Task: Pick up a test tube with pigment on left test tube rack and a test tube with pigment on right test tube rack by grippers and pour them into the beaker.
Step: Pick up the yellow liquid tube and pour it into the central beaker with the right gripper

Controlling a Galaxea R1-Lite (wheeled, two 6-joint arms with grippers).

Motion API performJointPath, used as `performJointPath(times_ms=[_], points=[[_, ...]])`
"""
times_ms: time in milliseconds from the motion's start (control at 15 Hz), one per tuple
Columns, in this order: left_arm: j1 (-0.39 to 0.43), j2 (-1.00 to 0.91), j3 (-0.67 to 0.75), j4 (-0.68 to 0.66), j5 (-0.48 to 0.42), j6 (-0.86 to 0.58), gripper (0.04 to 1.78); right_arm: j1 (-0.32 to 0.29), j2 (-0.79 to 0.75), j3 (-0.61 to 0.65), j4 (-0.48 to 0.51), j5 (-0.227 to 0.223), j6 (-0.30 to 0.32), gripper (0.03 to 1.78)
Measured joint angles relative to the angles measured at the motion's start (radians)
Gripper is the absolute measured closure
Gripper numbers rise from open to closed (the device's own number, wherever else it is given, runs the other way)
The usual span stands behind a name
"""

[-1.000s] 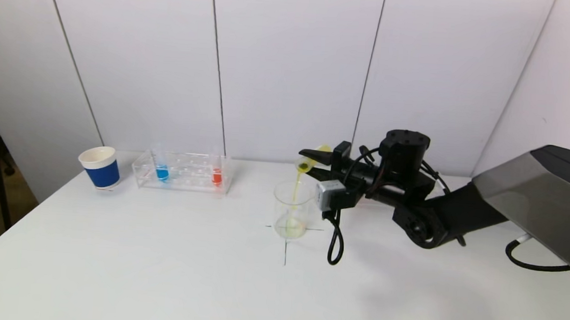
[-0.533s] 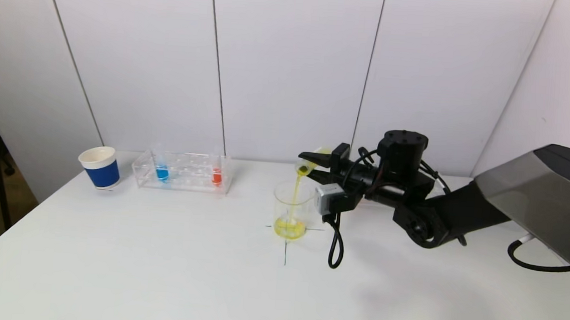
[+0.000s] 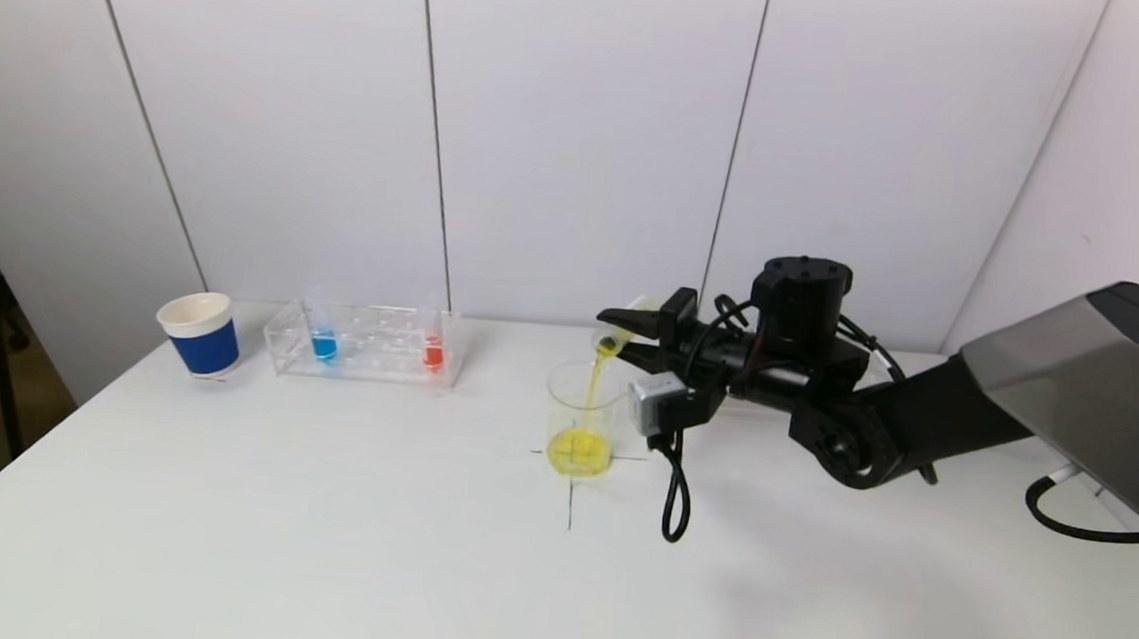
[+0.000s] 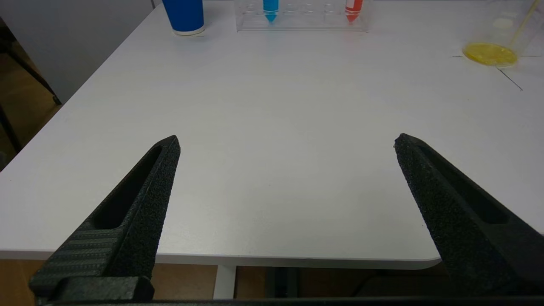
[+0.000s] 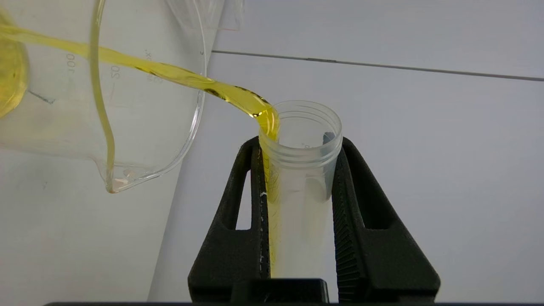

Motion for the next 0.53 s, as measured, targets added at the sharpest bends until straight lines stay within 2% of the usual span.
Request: performJointPath(times_ms=[200, 533], points=[[0.0, 0.0, 0.0, 0.0, 0.0, 0.0, 0.06, 0.0, -0.005, -0.015, 0.046, -0.005, -0.043, 1.33], [0.0, 0.0, 0.0, 0.0, 0.0, 0.0, 0.06, 0.011, -0.024, -0.027, 0.112, -0.053, -0.103, 1.33]])
